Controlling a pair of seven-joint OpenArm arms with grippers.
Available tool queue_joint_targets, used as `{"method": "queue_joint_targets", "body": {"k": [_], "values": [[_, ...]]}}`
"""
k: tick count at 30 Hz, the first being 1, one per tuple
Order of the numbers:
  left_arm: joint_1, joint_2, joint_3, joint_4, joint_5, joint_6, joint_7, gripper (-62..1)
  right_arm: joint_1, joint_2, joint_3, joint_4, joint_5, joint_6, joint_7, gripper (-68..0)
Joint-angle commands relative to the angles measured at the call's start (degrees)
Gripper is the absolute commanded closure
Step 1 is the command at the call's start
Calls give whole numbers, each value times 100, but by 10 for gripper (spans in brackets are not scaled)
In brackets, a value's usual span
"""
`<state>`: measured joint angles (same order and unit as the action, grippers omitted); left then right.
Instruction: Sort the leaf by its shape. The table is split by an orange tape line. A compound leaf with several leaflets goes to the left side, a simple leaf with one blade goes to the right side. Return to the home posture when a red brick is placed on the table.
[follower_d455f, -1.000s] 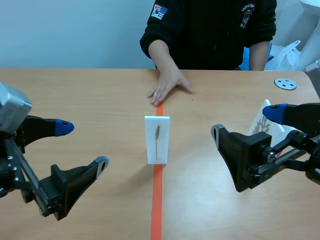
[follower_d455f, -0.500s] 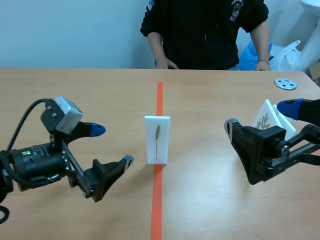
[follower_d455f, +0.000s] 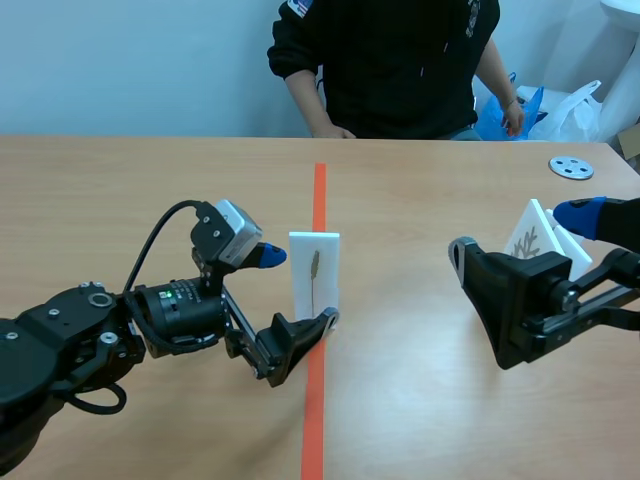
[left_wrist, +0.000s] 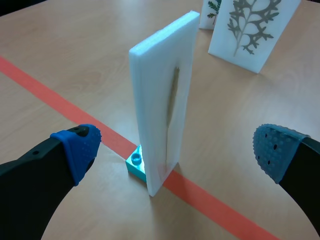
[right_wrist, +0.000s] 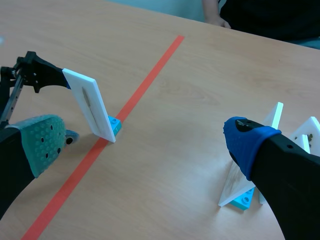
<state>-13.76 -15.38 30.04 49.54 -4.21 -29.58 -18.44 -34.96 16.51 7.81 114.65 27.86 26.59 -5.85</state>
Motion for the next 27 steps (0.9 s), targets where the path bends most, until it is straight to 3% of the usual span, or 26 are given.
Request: {"method": "queue_joint_targets", "body": {"k": [1,5,9,13,20,27], "values": [[-48,79,85,42,57,26,-216,-623,70,13,39,28,72,-2,116,-679],[-146,219,278,-208,129,317,-280,-623,70,13,39,28,85,0,127,-679],[-149,232,317,-278,345,348,-415,-503,70,13,39,28,83,0,127,-679],[-151,234,323,-278,341,446,-566,-428,70,13,39,28,85,0,129,-679],[-149,234,328,-278,273,503,-621,-202,70,13,39,28,85,0,129,-679],[-151,232,328,-278,273,721,-616,-69,70,13,39,28,87,0,129,-679]]}}
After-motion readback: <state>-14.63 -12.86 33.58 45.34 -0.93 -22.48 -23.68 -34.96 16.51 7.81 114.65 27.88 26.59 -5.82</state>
